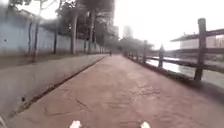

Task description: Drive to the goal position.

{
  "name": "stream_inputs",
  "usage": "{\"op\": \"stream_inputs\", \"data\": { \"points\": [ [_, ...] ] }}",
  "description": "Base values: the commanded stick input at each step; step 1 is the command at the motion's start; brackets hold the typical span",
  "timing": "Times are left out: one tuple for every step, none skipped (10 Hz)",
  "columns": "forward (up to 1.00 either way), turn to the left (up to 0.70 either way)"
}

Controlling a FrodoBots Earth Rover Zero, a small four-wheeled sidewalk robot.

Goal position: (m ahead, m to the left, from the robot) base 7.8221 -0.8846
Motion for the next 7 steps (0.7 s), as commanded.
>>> {"op": "stream_inputs", "data": {
  "points": [
    [0.70,0.00],
    [0.70,0.00],
    [0.70,0.00],
    [0.70,0.00],
    [0.70,0.00],
    [0.70,-0.15],
    [0.70,-0.26]
  ]
}}
